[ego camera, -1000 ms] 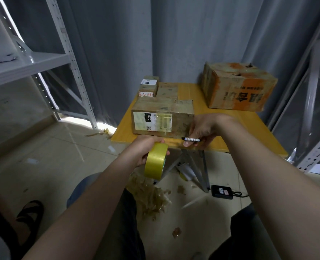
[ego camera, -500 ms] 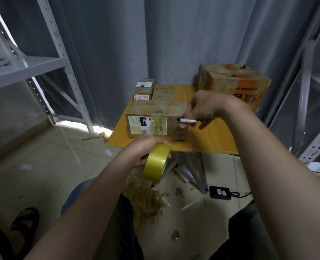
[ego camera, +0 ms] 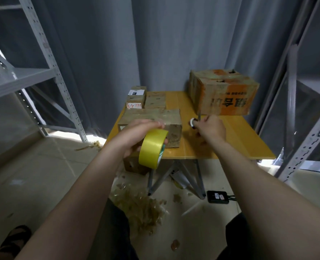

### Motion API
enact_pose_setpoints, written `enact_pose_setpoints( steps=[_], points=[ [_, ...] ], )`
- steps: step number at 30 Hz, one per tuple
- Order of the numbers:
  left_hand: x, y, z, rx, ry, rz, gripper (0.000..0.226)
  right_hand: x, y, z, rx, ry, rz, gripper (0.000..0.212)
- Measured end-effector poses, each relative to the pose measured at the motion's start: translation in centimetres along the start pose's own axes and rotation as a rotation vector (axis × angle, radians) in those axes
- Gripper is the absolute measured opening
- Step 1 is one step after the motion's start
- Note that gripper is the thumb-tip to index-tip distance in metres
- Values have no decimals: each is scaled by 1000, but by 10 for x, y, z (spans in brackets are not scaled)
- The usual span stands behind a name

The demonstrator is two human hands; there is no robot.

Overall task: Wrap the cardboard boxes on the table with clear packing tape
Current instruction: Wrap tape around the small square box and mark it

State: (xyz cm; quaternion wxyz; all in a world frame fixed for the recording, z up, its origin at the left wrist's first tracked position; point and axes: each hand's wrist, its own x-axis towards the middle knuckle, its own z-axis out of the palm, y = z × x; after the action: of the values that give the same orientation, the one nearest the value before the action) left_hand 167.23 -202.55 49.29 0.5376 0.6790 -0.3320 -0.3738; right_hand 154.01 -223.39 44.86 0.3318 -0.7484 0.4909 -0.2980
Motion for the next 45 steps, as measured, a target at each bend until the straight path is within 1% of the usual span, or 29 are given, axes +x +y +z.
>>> enact_pose_setpoints(
  steps=[2,4,7,9,10,11,12,14,15,17,19,21,22,24,26,27,28,29,30,32,33,36,39,42,45],
  points=[
    [2,13,-1,-53,6,65,27,3,16,2,-293,-76,11,41],
    [6,28,0,-97,10,129,24,7,23,5,-468,-125,10,43],
    [11,50,3,-93,11,213,26,11,22,9,-606,-178,-18,39],
    [17,61,4,-72,28,248,30,15,16,11,-634,-179,-26,37],
    [20,65,5,-62,43,261,32,16,11,11,-598,-150,-39,36],
    [23,68,5,-54,60,275,33,19,5,10,-492,-105,-63,34],
    [27,70,5,-47,83,289,33,21,-3,8,-306,-69,-91,31],
    [35,73,5,-16,139,313,30,23,-28,-1,185,-21,-173,31],
    [39,73,5,8,165,325,30,20,-45,-7,376,-12,-210,29],
    [47,71,5,42,201,352,30,16,-74,-16,637,-69,-267,20],
    [53,68,5,56,213,381,30,16,-94,-15,762,-198,-303,11],
    [58,66,5,68,226,407,29,17,-102,-9,752,-285,-342,7],
    [59,65,6,75,229,422,30,18,-104,-5,733,-287,-349,6],
    [61,64,9,78,226,447,34,19,-105,1,746,-227,-341,6],
    [63,60,11,35,229,453,50,21,-106,6,802,-140,-313,14],
    [62,58,13,4,238,457,60,22,-107,8,810,-104,-305,15],
    [61,56,14,-18,246,471,65,23,-106,9,807,-79,-307,13],
    [60,54,16,-17,256,491,61,21,-107,8,795,-57,-311,12],
    [59,53,16,-18,260,509,52,19,-107,7,788,-34,-317,13],
    [54,53,19,-21,253,508,38,14,-106,3,750,19,-355,16],
    [51,54,20,-16,247,498,35,10,-106,-1,720,36,-384,17],
    [44,61,26,-5,187,474,33,2,-104,-10,721,61,-427,16],
    [40,66,32,37,146,488,26,-3,-101,-22,743,96,-437,11],
    [38,71,41,31,140,511,30,-3,-99,-31,742,121,-432,14],
    [39,75,48,48,149,513,24,-5,-96,-41,739,160,-451,15]
  ],
)
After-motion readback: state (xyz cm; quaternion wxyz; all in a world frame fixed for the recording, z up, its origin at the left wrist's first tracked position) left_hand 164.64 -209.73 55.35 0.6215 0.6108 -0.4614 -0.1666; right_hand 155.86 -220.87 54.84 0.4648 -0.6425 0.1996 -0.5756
